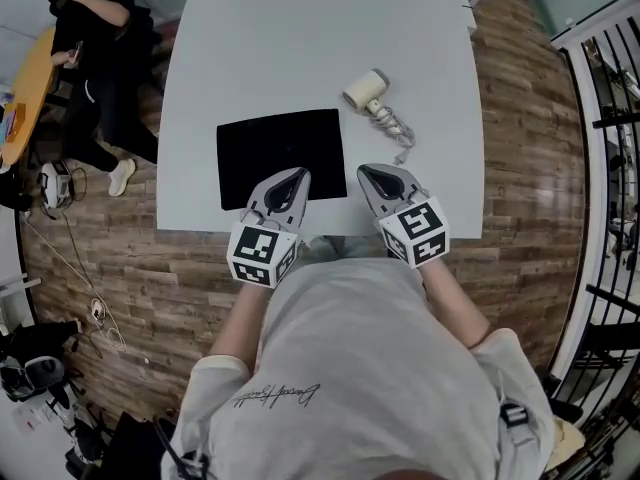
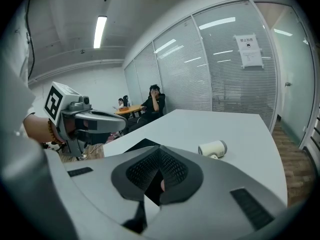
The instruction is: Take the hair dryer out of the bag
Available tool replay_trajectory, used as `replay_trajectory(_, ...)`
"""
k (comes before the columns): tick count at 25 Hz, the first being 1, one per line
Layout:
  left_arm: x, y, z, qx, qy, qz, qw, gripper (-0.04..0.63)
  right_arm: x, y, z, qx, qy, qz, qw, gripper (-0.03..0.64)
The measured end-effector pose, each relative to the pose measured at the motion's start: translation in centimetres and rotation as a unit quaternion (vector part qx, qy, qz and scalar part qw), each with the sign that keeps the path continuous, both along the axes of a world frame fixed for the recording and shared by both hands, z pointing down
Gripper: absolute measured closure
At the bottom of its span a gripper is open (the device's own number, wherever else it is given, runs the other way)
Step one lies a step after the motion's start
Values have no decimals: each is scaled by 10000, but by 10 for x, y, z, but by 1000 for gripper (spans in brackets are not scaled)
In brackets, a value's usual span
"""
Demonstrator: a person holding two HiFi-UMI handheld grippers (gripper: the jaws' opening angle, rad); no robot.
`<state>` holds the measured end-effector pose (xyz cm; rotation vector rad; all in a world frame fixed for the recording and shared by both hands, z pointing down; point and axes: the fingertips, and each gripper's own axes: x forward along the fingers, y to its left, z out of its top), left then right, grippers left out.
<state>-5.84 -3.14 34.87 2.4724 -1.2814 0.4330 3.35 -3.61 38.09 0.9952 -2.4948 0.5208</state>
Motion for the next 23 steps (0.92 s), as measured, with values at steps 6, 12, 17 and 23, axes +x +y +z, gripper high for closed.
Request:
replay_trajectory(6, 0, -1, -1, 18, -10, -2, 10000, 583, -1, -2, 3, -51, -29, -26, 10000, 592)
replay_trajectory(12, 1, -1, -2, 38, -6, -21, 10000, 583, -1, -3, 2, -9, -13, -83, 10000, 592)
replay_trajectory(17, 4, 0, -3, 72, 13, -20, 10000, 583, -1, -5, 1, 68, 12, -67, 10000, 592)
replay_trajectory(23, 8, 7, 0, 79, -70, 45, 9999, 583, -3, -2, 2, 53, -21, -36, 10000, 592)
